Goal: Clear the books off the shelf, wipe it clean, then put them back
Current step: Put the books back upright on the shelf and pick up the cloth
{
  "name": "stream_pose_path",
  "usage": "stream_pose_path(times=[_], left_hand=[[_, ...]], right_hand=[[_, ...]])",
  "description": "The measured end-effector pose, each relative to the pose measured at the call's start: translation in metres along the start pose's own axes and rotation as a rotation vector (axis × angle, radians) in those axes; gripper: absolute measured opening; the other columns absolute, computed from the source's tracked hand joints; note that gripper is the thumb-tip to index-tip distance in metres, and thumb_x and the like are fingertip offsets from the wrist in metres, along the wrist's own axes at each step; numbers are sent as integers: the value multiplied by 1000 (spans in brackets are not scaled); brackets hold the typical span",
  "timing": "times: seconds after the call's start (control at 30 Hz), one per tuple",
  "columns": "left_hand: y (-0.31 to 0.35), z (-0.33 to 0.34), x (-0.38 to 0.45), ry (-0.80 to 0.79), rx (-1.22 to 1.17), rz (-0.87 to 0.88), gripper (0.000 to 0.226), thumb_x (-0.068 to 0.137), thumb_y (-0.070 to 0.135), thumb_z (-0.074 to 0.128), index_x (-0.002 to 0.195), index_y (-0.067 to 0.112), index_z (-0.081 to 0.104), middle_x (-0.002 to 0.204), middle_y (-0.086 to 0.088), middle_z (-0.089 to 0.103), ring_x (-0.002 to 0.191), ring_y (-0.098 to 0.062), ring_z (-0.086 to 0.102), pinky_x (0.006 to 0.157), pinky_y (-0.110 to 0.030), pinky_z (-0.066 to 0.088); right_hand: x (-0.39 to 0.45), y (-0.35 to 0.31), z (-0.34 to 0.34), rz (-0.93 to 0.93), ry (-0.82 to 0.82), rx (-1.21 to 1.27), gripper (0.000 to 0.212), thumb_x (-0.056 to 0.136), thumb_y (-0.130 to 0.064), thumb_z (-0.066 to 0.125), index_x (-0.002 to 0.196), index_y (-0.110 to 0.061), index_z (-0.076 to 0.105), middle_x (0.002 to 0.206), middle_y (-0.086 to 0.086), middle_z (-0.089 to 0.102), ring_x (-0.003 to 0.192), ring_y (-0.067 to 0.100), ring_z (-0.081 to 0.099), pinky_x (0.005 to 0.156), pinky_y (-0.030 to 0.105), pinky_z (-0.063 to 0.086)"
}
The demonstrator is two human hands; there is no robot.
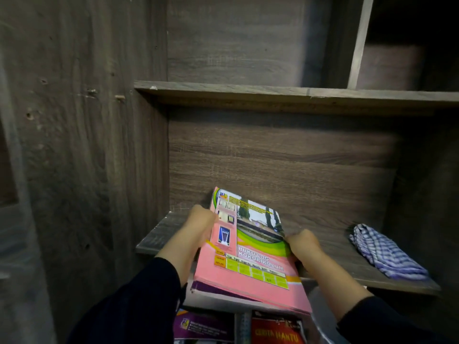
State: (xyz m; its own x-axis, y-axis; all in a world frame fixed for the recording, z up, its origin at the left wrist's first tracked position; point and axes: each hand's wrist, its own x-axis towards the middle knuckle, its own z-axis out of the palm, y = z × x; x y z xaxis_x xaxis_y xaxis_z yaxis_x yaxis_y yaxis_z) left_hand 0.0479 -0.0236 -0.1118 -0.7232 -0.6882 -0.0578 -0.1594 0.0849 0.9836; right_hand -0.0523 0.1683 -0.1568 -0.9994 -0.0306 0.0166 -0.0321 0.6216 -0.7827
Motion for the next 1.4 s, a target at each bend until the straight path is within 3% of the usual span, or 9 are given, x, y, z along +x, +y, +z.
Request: stream_pose_path(times=[0.17, 0.27, 0.4, 0.53, 0.63, 0.93, 1.13, 1.23, 1.4], left_hand=[[30, -41, -9, 156, -75, 217, 17, 85, 3, 62, 85, -14, 61, 81, -28, 63, 74, -33, 66, 53, -30, 43], [43, -73, -15, 302, -106, 346, 14, 83, 8, 60, 78, -4, 65, 81, -21, 66, 77, -29, 66, 66, -39, 52], [41, -100, -25, 555, -128, 431, 14, 91, 15, 55, 102, 9, 49, 95, -10, 60, 87, -30, 63, 81, -42, 53], [22, -103, -23, 663, -201, 502, 16, 94, 10, 52, 108, 7, 45, 102, -15, 62, 88, -27, 60, 78, -34, 48], [11, -101, -14, 684, -251, 524, 14, 95, 6, 51, 107, 8, 44, 100, -10, 58, 87, -18, 54, 74, -27, 40], [-15, -86, 22, 586, -221, 442, 24, 90, -3, 52, 104, 13, 40, 112, -13, 62, 94, -23, 60, 81, -34, 49], [-1, -97, 18, 603, 387, 263, 19, 93, 14, 54, 109, 5, 47, 113, -18, 64, 99, -39, 63, 77, -43, 54], [12, -107, 7, 398, 939, 100, 30, 93, 24, 53, 116, 7, 58, 111, -11, 65, 98, -30, 64, 77, -37, 54], [15, -89, -1, 105, 1145, 54, 40, 88, 29, 58, 123, 11, 56, 119, -10, 63, 105, -27, 63, 86, -33, 54]], right_hand=[[-20, -6, -11, -24, -104, -64, 27, 84, -12, 56, 58, -7, 57, 63, 16, 61, 54, 25, 56, 54, 30, 53], [-33, -6, -14, -33, -203, -92, 31, 81, -3, 58, 53, -11, 49, 46, 0, 50, 41, 9, 47, 36, 15, 36], [-35, -4, -8, -40, -258, -125, 13, 73, -1, 67, 67, -10, 60, 77, 12, 68, 72, 21, 66, 62, 33, 55], [-35, -9, -10, -59, -296, -200, 18, 79, -6, 67, 66, -14, 56, 78, 5, 62, 77, 19, 58, 53, 22, 41], [-31, -11, -9, -65, -244, -247, 7, 80, -8, 65, 86, -5, 67, 76, 3, 59, 73, 17, 57, 48, 21, 38], [-21, -10, -5, 6, -153, -217, 23, 79, -4, 57, 56, -7, 55, 54, 3, 51, 50, 19, 54, 25, 13, 28], [-20, -6, -4, 46, -187, -119, 23, 78, 0, 57, 56, -5, 55, 61, 11, 57, 53, 23, 57, 29, 15, 35], [-27, -7, -9, 40, -194, -135, 26, 80, 0, 56, 55, -7, 54, 42, 4, 56, 44, 17, 54, 28, 10, 30], [-38, -9, -19, 59, -185, -159, 32, 82, -3, 60, 52, -9, 51, 28, -3, 50, 27, 6, 50, 27, 11, 29]])
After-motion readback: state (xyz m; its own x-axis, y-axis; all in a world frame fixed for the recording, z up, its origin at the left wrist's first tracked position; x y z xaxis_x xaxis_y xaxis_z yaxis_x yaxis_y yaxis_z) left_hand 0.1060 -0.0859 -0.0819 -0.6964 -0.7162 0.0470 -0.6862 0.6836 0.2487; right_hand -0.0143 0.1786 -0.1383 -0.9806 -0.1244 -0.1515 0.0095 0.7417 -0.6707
